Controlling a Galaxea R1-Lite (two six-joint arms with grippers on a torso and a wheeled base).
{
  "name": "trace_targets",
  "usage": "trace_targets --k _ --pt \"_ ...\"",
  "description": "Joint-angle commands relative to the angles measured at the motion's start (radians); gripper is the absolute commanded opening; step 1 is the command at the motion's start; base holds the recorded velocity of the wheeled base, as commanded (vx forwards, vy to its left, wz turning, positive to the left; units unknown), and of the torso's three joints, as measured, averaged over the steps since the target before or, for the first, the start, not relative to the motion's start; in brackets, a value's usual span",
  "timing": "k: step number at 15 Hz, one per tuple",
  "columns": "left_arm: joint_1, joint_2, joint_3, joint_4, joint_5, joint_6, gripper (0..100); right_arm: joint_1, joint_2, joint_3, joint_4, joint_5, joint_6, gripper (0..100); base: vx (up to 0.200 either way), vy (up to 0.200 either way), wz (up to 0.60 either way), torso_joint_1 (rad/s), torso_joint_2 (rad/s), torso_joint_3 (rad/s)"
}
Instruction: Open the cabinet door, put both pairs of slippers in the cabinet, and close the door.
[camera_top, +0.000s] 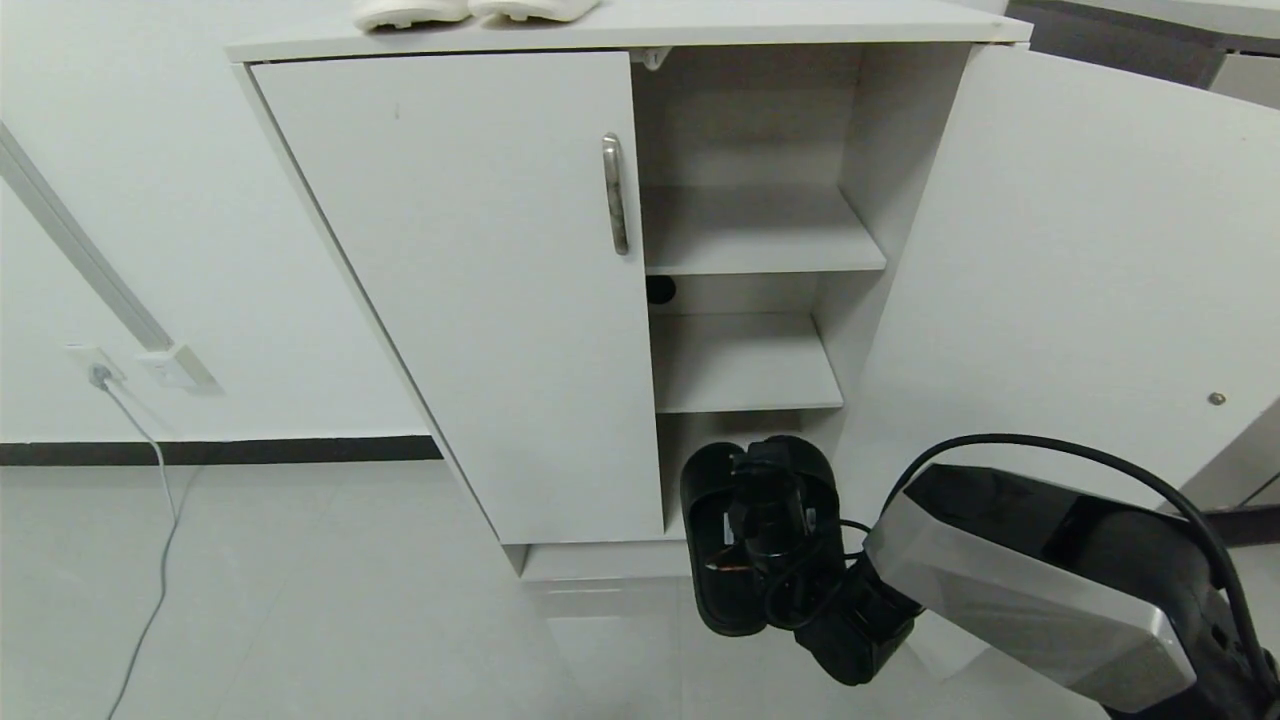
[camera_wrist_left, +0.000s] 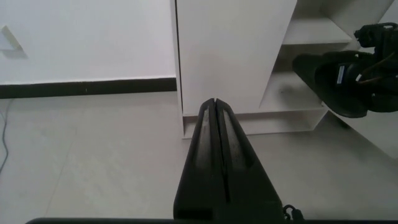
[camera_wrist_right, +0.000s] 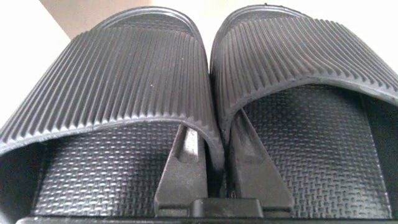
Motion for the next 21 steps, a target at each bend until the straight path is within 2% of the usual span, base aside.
trace_targets --k 1,6,8,13,21 --pt "0.000 0.001 0.000 0.000 0.000 0.000 0 0.001 0.005 0.000 -0.020 -0.002 -0.007 0 0.000 0.000 0.00 0.002 0.01 -0.080" --pt "0.000 0.001 0.000 0.000 0.001 -0.002 0 -0.008 0.006 0.026 -0.241 -0.004 -0.155 0 0.000 0.000 0.00 0.000 0.00 0.000" --pt "0.000 0.001 0.000 0.000 0.001 -0.002 0 -0.014 0.006 0.028 -0.289 -0.004 -0.201 0 0.000 0.000 0.00 0.000 0.00 0.000" --pt "0.000 0.001 0.000 0.000 0.001 -0.002 0 -0.019 0.006 0.026 -0.290 -0.002 -0.201 0 0.000 0.000 0.00 0.000 0.00 0.000" --pt "0.000 0.001 0.000 0.000 0.000 0.000 0 -0.025 0.005 0.022 -0.289 -0.002 -0.201 0 0.200 0.000 0.00 -0.001 0.00 0.000"
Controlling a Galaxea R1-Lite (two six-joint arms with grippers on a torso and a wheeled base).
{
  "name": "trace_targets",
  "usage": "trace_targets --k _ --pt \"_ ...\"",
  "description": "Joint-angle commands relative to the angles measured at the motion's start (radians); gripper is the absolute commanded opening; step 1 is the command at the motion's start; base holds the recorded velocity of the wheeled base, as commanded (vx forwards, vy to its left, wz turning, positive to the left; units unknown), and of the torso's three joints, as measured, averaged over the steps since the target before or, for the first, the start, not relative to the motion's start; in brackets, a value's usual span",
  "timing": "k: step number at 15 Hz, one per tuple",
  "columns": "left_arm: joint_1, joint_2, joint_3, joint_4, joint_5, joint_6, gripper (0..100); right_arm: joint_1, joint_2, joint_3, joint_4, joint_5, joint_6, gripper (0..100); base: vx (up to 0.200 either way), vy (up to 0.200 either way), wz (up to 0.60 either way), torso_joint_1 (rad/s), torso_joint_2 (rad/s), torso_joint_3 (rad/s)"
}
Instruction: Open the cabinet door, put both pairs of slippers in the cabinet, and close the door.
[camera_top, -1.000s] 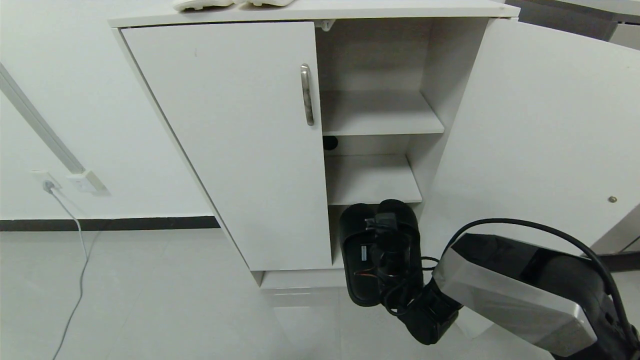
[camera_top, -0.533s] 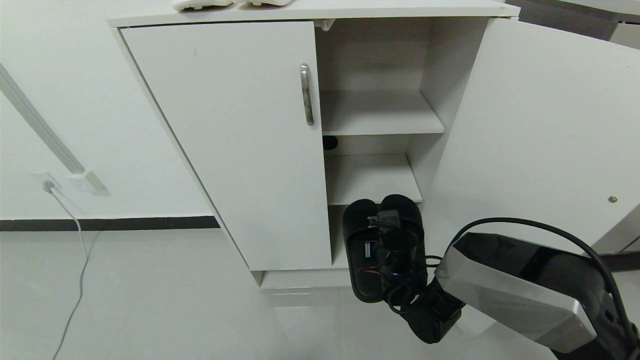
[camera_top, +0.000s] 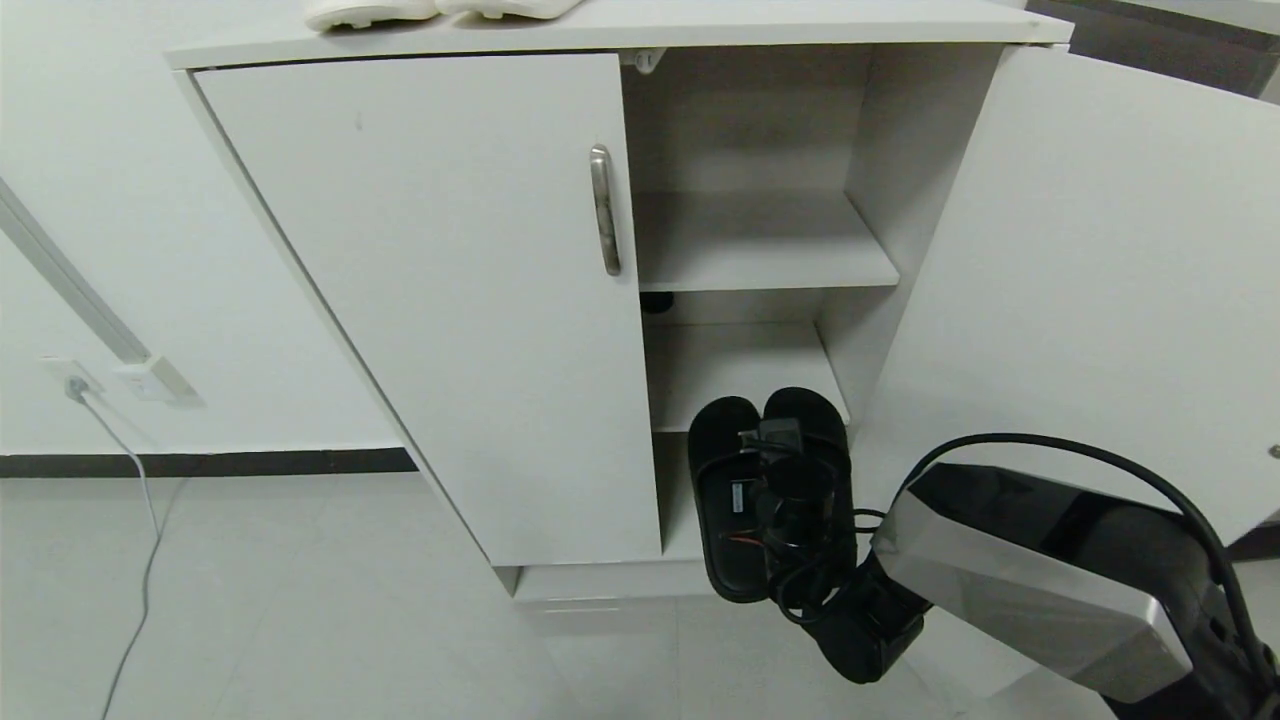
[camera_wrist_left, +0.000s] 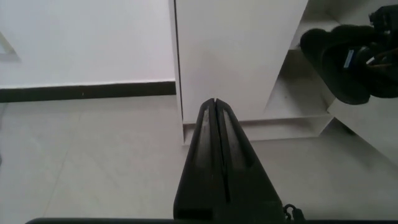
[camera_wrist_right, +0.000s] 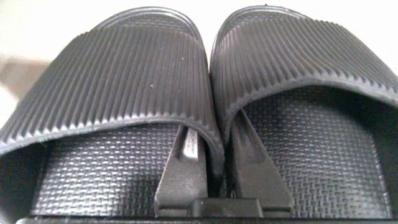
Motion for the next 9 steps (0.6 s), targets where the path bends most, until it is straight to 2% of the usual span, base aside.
trace_targets --k 1,4,7,9 --pt "0.000 0.001 0.000 0.002 0.000 0.000 0 -0.004 -0.002 -0.002 0.001 0.000 0.000 0 0.200 0.000 0.00 0.002 0.01 -0.002" --pt "0.000 0.001 0.000 0.000 0.000 0.000 0 -0.005 -0.004 -0.002 0.001 0.002 0.000 0 0.200 0.000 0.00 0.002 0.00 0.002" --pt "0.000 0.001 0.000 0.000 0.000 0.001 0 -0.030 -0.005 -0.029 0.010 0.003 0.003 0 0.000 0.000 0.00 0.000 0.00 0.000" --pt "0.000 0.001 0.000 0.000 0.000 0.001 0 -0.044 -0.017 -0.075 0.104 0.010 0.028 0 0.000 0.000 0.00 0.000 0.00 0.000"
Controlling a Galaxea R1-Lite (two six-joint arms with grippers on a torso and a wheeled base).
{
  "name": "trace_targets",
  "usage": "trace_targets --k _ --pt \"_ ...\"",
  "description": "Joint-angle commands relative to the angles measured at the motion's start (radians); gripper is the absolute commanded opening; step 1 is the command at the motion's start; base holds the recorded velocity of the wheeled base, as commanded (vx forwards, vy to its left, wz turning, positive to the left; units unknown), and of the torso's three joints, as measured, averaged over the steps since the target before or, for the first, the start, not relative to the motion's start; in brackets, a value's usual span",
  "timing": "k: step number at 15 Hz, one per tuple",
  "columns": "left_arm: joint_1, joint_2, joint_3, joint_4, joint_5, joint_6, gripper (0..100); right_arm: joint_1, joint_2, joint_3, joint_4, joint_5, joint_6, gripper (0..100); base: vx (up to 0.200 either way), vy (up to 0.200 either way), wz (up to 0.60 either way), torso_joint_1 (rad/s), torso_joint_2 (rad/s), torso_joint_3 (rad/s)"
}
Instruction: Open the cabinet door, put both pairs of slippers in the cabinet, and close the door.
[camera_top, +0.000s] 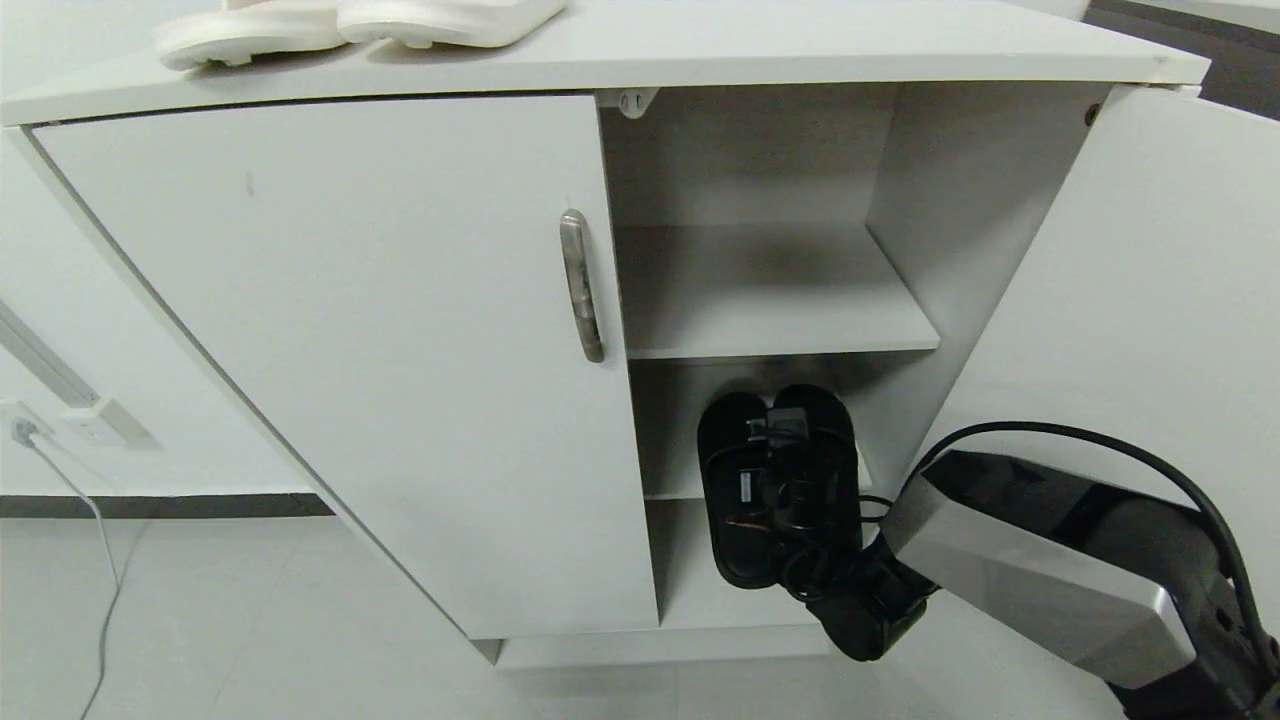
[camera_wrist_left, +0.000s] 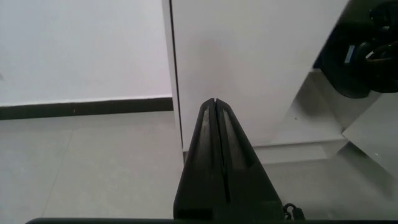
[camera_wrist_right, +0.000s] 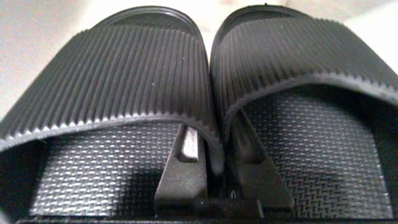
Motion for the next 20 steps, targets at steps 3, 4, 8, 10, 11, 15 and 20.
trace_targets --k 3,4,8,10,11,15,20 --pt "0.001 0.001 0.000 -0.001 0.000 0.001 0 -0.010 -0.014 -0.160 0.226 0.042 0.096 0 0.000 0.000 0.00 0.000 0.00 0.000" --pt "0.001 0.001 0.000 -0.001 0.000 -0.001 0 -0.013 -0.013 -0.211 0.292 0.062 0.114 0 0.000 0.000 0.00 0.000 0.00 0.000" --pt "0.001 0.001 0.000 -0.001 0.000 -0.001 0 -0.043 0.078 -0.464 0.460 0.080 0.130 0 0.000 0.000 0.00 0.000 0.00 0.000" --pt "0.001 0.001 0.000 -0.001 0.000 -0.001 0 -0.054 0.104 -0.542 0.518 0.080 0.130 0 0.000 0.000 0.00 0.000 0.00 0.000" --pt "0.001 0.001 0.000 -0.001 0.000 -0.001 0 -0.057 0.119 -0.572 0.526 0.080 0.130 0 0.000 0.000 0.00 0.000 0.00 0.000" --pt "0.001 0.001 0.000 -0.001 0.000 -0.001 0 -0.074 0.167 -0.667 0.565 0.080 0.125 0 0.000 0.000 0.00 0.000 0.00 0.000" --pt "0.001 0.001 0.000 -0.001 0.000 -0.001 0 -0.079 0.190 -0.699 0.575 0.079 0.107 0 0.000 0.000 0.00 0.000 0.00 0.000"
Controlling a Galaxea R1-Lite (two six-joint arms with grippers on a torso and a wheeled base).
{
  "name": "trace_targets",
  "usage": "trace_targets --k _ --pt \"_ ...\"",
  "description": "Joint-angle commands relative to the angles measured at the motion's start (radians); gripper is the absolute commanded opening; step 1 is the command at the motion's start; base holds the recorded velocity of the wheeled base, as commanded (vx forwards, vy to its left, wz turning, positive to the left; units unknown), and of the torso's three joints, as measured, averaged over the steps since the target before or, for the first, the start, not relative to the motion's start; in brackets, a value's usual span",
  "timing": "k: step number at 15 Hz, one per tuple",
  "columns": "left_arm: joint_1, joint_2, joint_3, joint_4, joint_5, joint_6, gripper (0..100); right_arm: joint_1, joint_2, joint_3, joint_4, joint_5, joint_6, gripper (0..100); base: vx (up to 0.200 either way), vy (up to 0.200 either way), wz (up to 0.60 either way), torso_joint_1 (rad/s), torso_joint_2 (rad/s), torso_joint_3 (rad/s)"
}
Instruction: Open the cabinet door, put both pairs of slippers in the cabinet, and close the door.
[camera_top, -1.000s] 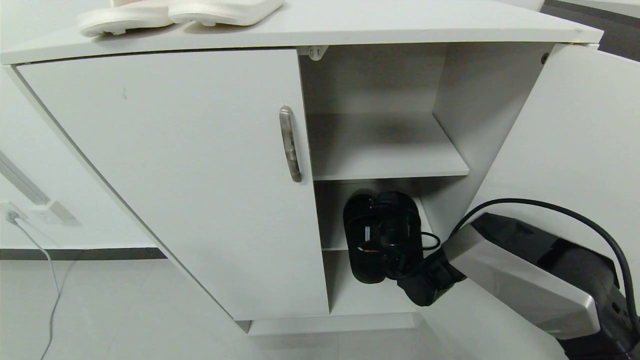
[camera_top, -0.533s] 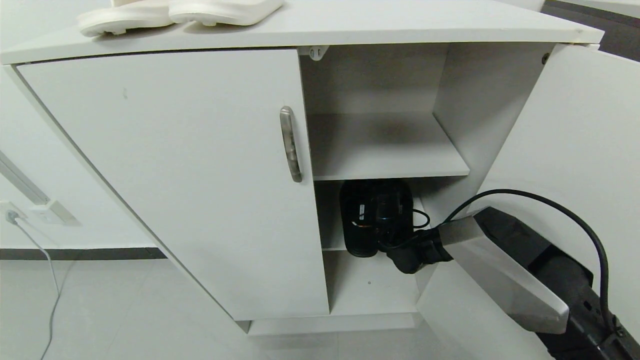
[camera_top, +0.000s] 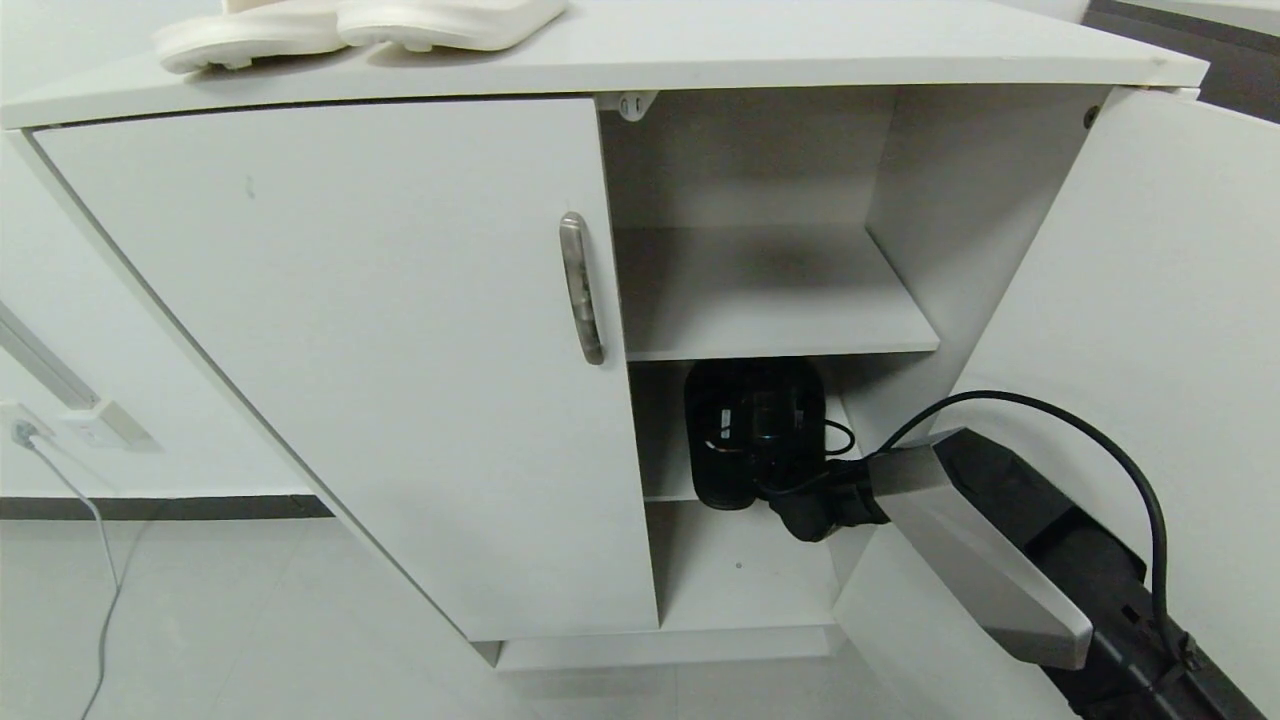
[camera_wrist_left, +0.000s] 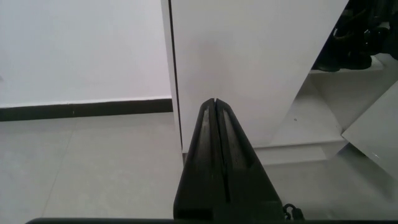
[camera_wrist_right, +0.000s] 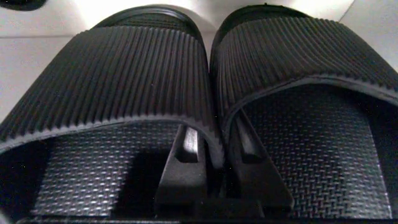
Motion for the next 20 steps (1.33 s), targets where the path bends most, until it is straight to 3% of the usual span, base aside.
trace_targets --k 1,2,6,10,16,20 --pt "0.000 0.001 0.000 0.000 0.000 0.000 0 0.000 0.009 -0.004 0.003 -0.001 0.000 0 0.000 0.000 0.00 0.000 0.00 0.000" --pt "0.000 0.001 0.000 0.000 0.000 0.000 0 0.000 0.011 -0.008 0.003 -0.001 0.001 100 0.000 0.000 0.00 0.000 0.00 0.000" --pt "0.000 0.001 0.000 0.000 0.000 0.000 0 0.007 -0.061 0.101 -0.004 -0.021 0.012 100 0.000 0.000 0.00 0.000 0.00 0.000" --pt "0.000 0.001 0.000 0.000 0.002 0.001 0 0.046 -0.282 0.463 -0.117 -0.024 0.027 100 0.000 0.000 0.00 0.000 0.00 0.000" --pt "0.000 0.001 0.000 0.000 0.000 0.000 0 0.202 -0.604 1.039 -0.361 -0.011 0.020 100 0.000 0.000 0.00 0.000 0.00 0.000" --pt "0.000 0.001 0.000 0.000 0.000 0.000 0 0.217 -0.630 1.080 -0.359 0.015 0.018 100 -0.050 0.000 0.00 -0.001 0.00 0.002"
